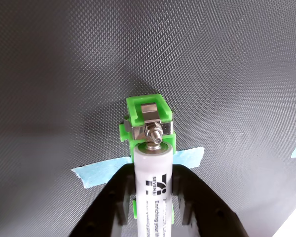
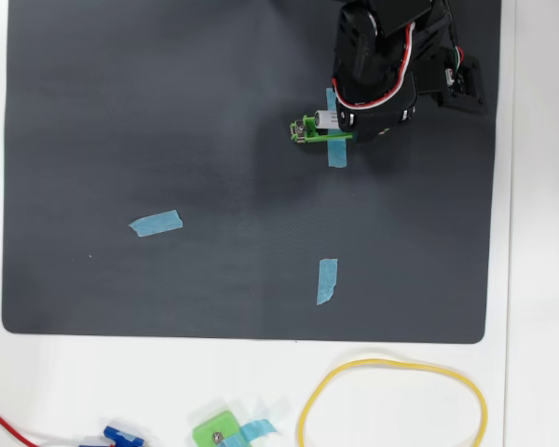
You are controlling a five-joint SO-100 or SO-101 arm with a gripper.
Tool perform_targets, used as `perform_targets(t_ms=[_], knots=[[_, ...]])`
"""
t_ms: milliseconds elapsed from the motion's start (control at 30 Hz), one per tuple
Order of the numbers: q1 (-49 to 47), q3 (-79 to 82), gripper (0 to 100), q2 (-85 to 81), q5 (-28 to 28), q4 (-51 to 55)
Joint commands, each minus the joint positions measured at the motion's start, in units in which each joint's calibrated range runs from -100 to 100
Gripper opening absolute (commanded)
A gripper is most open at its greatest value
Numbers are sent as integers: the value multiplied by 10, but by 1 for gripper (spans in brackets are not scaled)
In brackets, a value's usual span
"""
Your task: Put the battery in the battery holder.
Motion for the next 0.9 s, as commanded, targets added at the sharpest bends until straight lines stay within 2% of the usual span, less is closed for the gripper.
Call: perform_targets(t_ms=[0, 100, 500, 700, 867], knots=[[-10, -20, 5, -13, 3, -4], [-11, -23, 17, -13, 3, 35], [-1, -46, 18, -3, 3, 41], [55, -48, 18, -4, 37, 41], [104, -48, 18, -4, 37, 40]])
